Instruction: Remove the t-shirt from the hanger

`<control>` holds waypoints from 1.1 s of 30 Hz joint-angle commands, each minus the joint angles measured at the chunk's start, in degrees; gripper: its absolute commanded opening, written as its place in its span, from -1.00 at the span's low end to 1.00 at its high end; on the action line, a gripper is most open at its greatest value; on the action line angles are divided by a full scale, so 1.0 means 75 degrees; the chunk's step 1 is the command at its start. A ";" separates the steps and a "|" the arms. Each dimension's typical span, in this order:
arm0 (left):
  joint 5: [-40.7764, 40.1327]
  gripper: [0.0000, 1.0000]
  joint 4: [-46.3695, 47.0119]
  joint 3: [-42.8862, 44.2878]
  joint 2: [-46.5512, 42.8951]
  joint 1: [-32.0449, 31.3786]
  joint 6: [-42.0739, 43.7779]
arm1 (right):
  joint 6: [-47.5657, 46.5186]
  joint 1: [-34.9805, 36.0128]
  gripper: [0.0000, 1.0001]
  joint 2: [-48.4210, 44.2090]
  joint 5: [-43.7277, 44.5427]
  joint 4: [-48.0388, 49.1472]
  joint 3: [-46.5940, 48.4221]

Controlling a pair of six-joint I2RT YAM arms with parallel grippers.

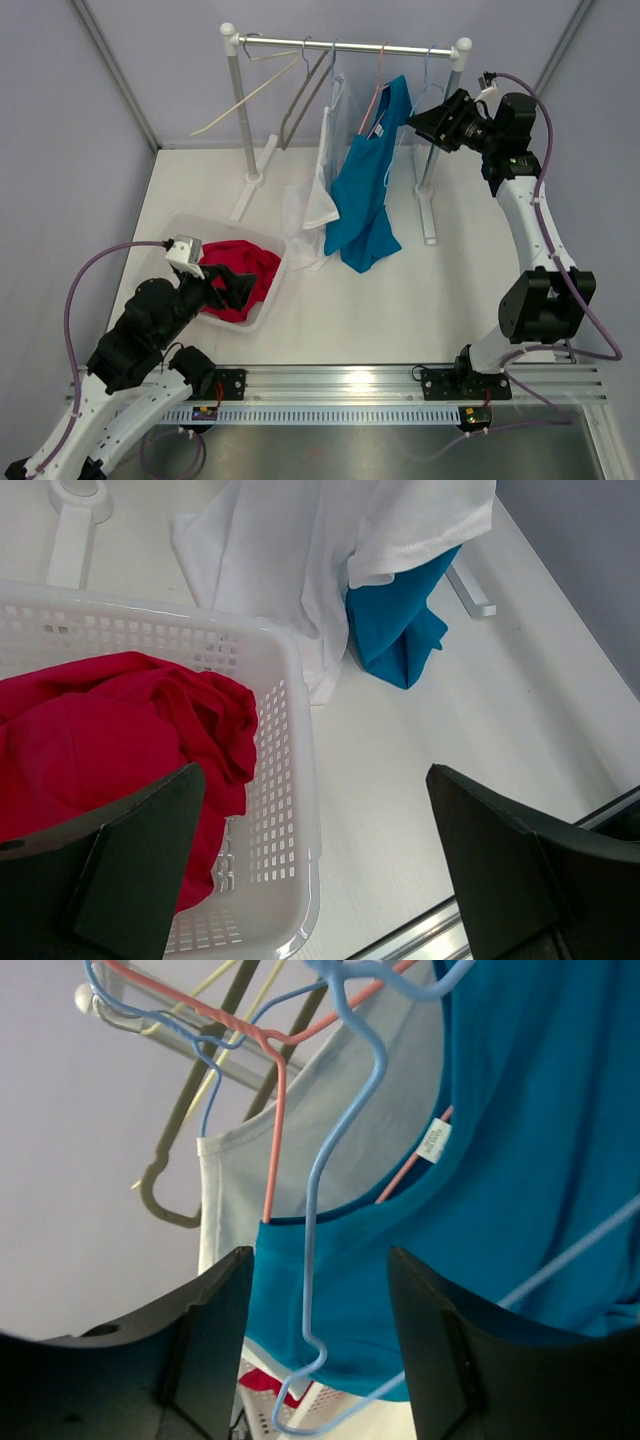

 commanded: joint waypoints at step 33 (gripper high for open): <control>0.0656 0.98 0.0449 -0.0110 -0.0694 0.0040 0.0144 | -0.2704 0.3458 0.02 0.0752 0.7202 -0.2344 0.2844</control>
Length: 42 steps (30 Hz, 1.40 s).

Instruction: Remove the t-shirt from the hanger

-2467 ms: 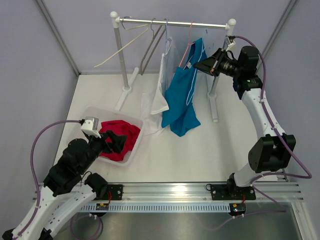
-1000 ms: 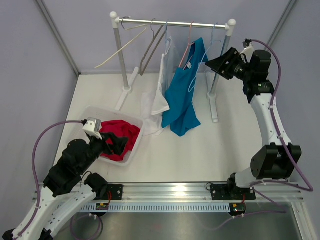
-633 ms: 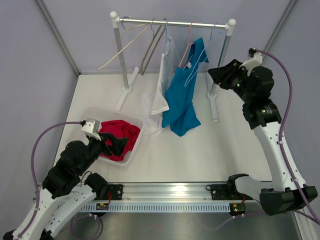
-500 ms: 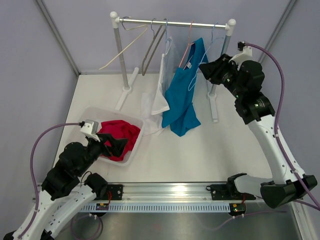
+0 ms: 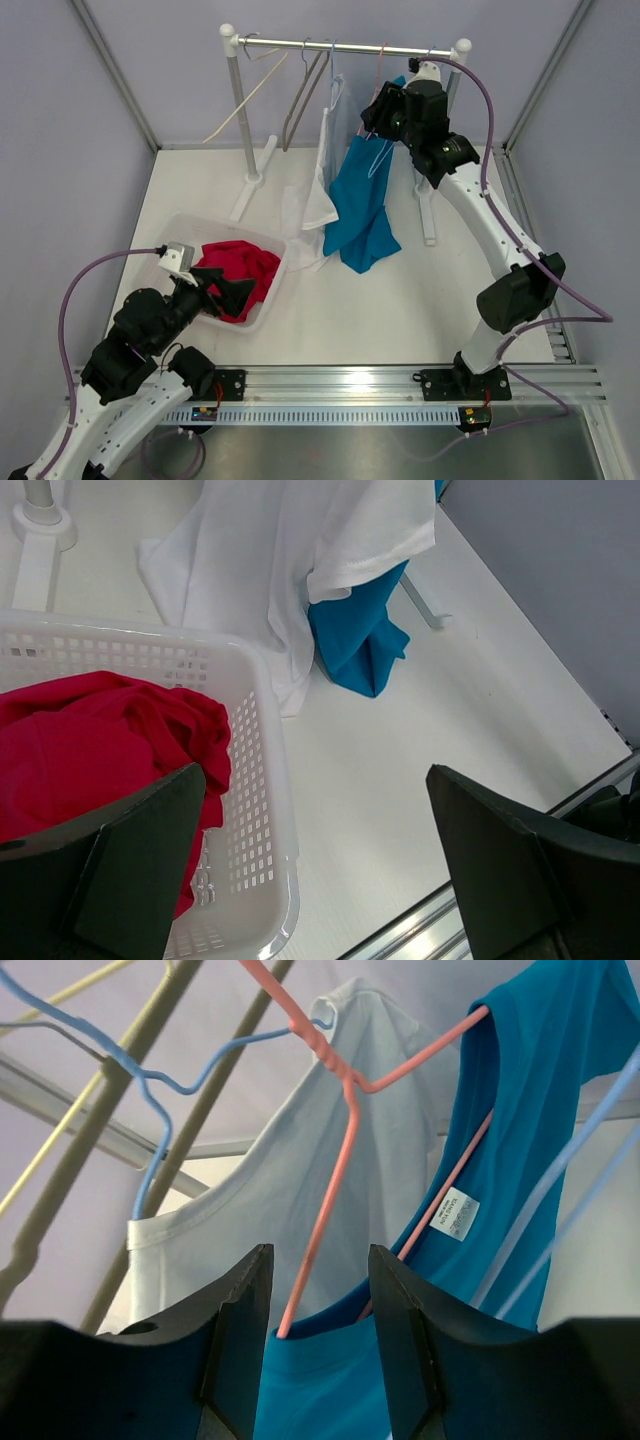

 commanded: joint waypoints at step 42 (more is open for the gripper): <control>0.1705 0.98 0.1158 0.0367 0.1243 0.0029 -0.0315 | 0.1605 0.0127 -1.00 -0.3548 -0.1399 0.3458 -0.4975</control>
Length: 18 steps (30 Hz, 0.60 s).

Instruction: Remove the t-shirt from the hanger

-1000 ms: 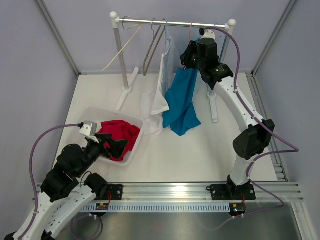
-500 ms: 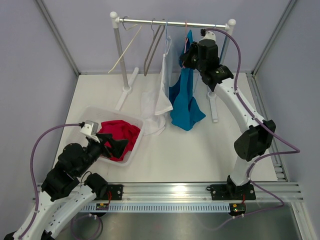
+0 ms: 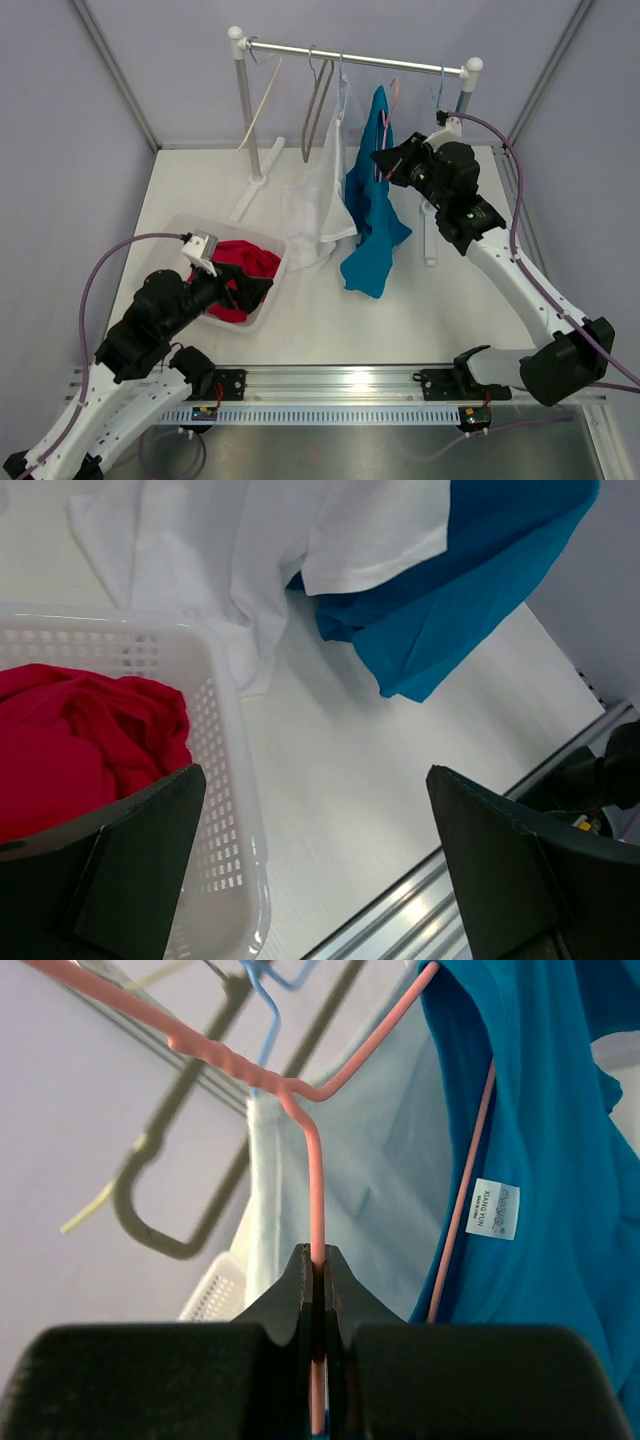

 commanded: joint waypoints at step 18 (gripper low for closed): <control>-0.0381 0.98 0.2725 0.1617 0.3351 -0.3718 -0.0781 | 0.0480 0.0375 -1.00 -0.3345 0.0037 0.0068 -0.2406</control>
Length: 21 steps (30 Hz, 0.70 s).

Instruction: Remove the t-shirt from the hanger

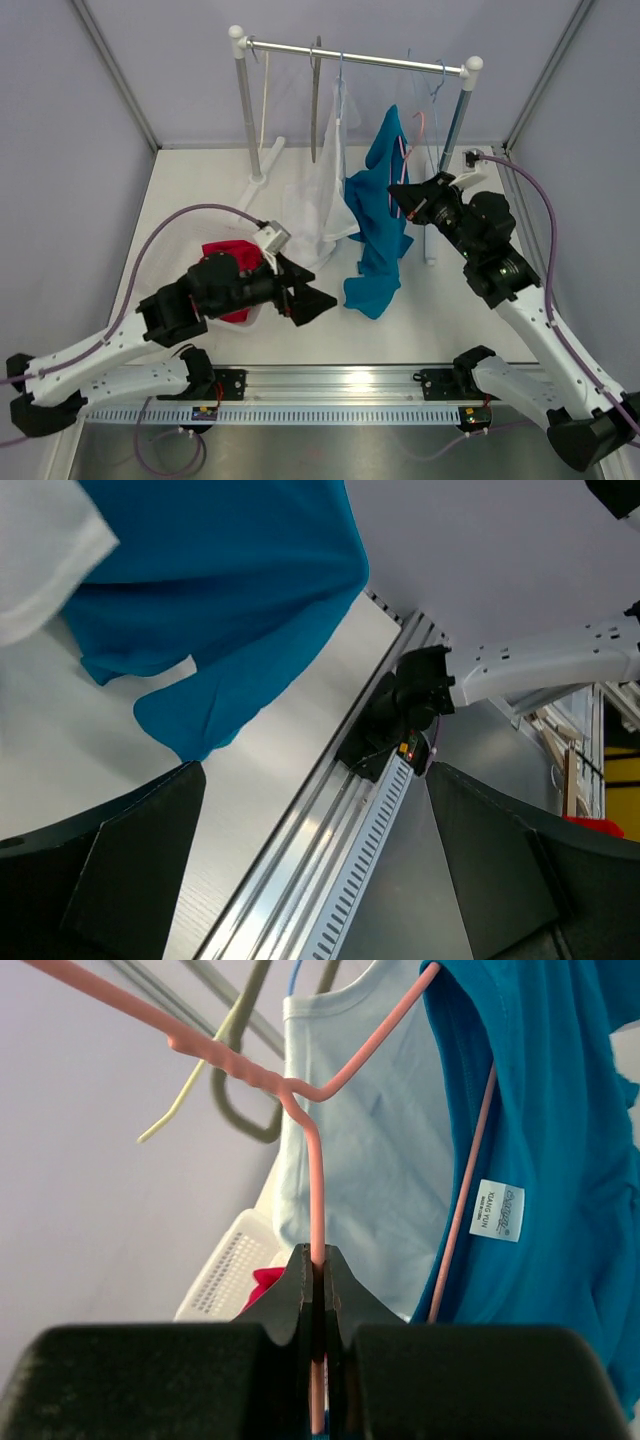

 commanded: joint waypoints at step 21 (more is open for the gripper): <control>-0.3889 0.98 0.1228 0.2720 0.4934 -0.3493 0.1504 | 0.0736 0.0382 -1.00 -0.2355 -0.1038 0.0244 -0.0801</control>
